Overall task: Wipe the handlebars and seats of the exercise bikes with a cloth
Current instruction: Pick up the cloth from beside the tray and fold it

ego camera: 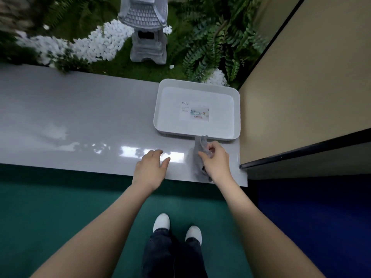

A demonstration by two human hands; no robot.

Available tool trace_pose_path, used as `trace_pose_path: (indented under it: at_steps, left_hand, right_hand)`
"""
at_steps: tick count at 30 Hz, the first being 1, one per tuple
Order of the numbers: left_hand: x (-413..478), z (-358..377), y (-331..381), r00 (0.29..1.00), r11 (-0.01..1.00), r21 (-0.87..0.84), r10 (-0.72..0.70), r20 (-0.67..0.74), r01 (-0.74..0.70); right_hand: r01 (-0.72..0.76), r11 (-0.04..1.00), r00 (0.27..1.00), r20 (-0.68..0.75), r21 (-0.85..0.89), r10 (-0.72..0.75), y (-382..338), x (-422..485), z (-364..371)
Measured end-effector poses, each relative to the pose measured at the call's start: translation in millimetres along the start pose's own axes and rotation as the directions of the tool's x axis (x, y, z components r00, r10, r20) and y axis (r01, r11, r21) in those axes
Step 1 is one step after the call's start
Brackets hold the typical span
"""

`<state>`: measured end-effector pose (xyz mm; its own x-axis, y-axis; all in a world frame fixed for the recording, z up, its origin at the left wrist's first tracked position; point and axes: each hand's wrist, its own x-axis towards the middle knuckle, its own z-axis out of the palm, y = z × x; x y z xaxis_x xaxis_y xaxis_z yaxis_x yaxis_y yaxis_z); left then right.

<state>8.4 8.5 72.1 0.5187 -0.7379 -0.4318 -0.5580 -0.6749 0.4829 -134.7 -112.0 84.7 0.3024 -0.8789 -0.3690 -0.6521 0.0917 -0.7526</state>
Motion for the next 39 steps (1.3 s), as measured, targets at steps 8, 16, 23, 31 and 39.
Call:
trace_pose_path:
  at_steps: [8,16,23,31,39]
  left_hand:
    - [-26,-73,54,1.0,0.898,-0.439,-0.005,-0.017,-0.003]
    - [-69,-142,91,0.968,0.33,-0.937,0.177,0.176,0.11]
    - [-112,-185,107,0.976,0.378,-0.903,0.141,-0.163,-0.206]
    - [-146,-220,112,0.944,0.337,-0.886,0.195,-0.265,-0.318]
    - [-164,-216,94,0.963,0.29,-0.919,0.039,-0.266,-0.265]
  right_hand:
    - [0.153,0.967,0.986,0.035,0.205,-0.164,-110,-62,-52]
    - [0.276,0.876,0.942,0.067,0.396,-0.328,-180,-118,-104]
    - [-0.02,0.723,0.976,0.171,0.69,-0.136,-177,-141,-110]
    - [-0.472,0.45,0.833,0.55,0.758,-0.054,-190,-162,-76]
    - [-0.275,0.345,0.91,0.359,0.897,-0.208,-198,-170,-59]
